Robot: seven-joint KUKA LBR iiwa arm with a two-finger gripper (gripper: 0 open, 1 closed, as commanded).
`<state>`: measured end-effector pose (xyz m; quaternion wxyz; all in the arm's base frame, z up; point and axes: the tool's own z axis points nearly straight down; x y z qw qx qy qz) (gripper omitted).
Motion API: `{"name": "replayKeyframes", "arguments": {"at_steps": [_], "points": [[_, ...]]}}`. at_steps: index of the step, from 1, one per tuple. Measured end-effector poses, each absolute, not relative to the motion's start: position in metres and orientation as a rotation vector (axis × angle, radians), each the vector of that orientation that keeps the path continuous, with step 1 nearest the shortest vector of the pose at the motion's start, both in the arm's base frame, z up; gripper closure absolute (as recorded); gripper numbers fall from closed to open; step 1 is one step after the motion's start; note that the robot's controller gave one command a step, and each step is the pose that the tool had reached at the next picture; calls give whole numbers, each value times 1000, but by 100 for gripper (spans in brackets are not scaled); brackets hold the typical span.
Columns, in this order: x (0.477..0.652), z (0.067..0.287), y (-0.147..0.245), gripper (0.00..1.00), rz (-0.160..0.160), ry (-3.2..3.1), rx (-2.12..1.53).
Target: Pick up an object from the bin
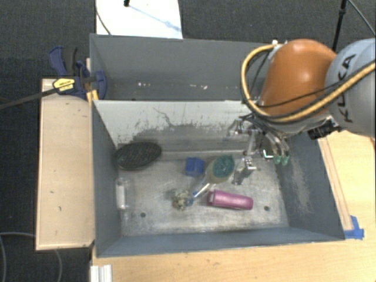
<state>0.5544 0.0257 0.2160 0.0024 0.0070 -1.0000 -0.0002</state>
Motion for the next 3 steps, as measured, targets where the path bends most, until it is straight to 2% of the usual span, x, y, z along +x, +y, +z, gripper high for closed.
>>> {"name": "replayKeyframes", "arguments": {"at_steps": [1, 2, 3], "points": [[590, 93, 46, 0, -8, -3130, -282], [590, 92, 48, 100, -12, -3125, -279], [558, 243, 62, 100, -1, -3135, 311]]}}
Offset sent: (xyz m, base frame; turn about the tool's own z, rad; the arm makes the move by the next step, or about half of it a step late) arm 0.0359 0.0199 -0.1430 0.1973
